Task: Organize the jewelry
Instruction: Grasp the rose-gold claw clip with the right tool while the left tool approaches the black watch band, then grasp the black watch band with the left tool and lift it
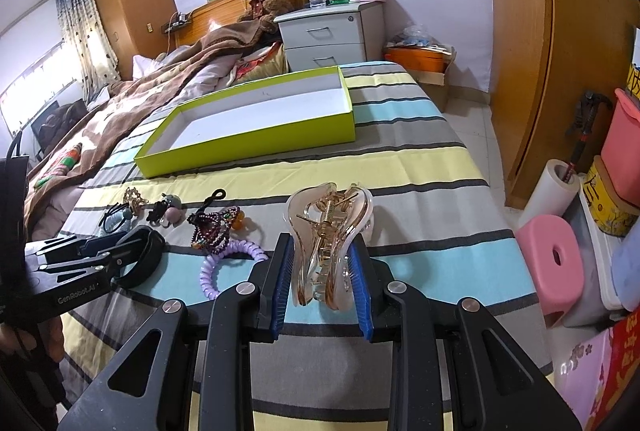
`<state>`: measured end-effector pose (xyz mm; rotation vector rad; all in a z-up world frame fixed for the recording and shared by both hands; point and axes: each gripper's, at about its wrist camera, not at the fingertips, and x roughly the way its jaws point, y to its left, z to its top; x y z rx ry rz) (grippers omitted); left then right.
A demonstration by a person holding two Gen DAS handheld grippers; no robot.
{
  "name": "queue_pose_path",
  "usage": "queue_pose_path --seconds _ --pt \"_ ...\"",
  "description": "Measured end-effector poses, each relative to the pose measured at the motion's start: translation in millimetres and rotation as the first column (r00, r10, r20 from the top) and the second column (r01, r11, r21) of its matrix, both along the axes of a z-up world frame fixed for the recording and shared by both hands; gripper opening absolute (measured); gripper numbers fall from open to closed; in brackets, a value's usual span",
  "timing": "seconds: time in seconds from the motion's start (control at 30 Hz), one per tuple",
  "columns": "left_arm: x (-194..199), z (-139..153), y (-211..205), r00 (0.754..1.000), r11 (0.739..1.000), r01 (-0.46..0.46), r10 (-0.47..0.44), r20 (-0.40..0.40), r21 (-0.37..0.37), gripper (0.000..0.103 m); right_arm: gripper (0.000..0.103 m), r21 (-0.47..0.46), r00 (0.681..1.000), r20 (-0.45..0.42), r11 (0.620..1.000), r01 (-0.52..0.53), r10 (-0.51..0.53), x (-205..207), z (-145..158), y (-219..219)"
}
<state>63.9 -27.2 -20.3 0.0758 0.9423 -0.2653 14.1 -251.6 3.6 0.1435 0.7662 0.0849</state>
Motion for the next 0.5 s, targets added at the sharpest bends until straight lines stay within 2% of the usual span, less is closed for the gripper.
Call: queue_pose_path --seconds 0.07,0.2,0.3,0.5 --pt "-0.1 0.2 0.4 1.000 1.000 -0.007 0.007 0.000 0.008 0.028 0.029 0.000 1.000 0.000 1.000 0.000 0.000 0.0 0.1 0.3" --pt "-3.2 0.5 0.2 1.000 1.000 -0.014 0.014 0.004 0.010 0.025 0.029 -0.003 1.000 0.001 1.000 -0.003 0.003 0.6 0.0 1.4" --pt "-4.8 0.9 -1.2 1.000 1.000 -0.011 0.011 0.005 0.012 0.017 0.029 -0.004 1.000 0.001 1.000 -0.003 0.003 0.7 0.2 1.7" --pt "-7.9 3.4 0.5 1.000 1.000 -0.023 0.023 0.003 -0.008 0.014 0.029 -0.003 1.000 0.002 1.000 -0.004 0.004 0.5 0.4 1.8"
